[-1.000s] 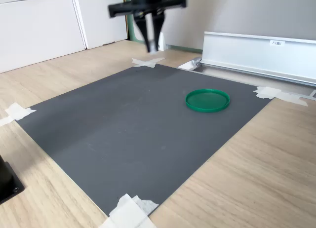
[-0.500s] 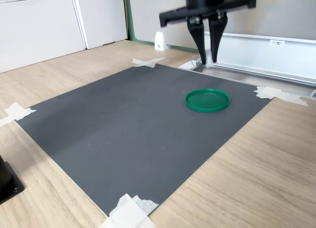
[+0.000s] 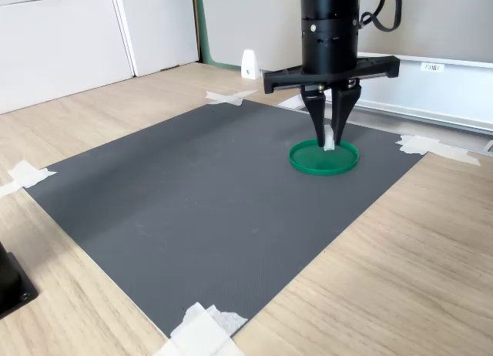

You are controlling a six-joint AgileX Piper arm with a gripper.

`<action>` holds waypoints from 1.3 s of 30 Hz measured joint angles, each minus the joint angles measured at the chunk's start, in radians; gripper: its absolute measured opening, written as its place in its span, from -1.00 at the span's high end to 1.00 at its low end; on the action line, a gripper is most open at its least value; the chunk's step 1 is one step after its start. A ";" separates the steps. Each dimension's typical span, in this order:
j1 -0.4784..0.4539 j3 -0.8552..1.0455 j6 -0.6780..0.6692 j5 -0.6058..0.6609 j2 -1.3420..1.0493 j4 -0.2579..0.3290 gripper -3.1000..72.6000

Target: Grasp a white terminal and put it on the green lid.

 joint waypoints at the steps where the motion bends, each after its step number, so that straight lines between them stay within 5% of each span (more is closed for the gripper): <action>1: 0.000 0.000 0.000 -0.005 0.001 0.002 0.16; 7: 0.000 0.000 -0.004 -0.008 0.000 0.040 -0.45; 13: 0.000 0.000 0.023 -0.025 -0.117 0.074 -0.56; 20: 0.000 0.000 0.209 -0.027 -0.399 0.193 -0.17; 28: 0.000 0.104 0.333 -0.118 -0.703 0.245 0.80; 39: 0.000 0.584 0.561 -0.354 -1.188 0.268 0.93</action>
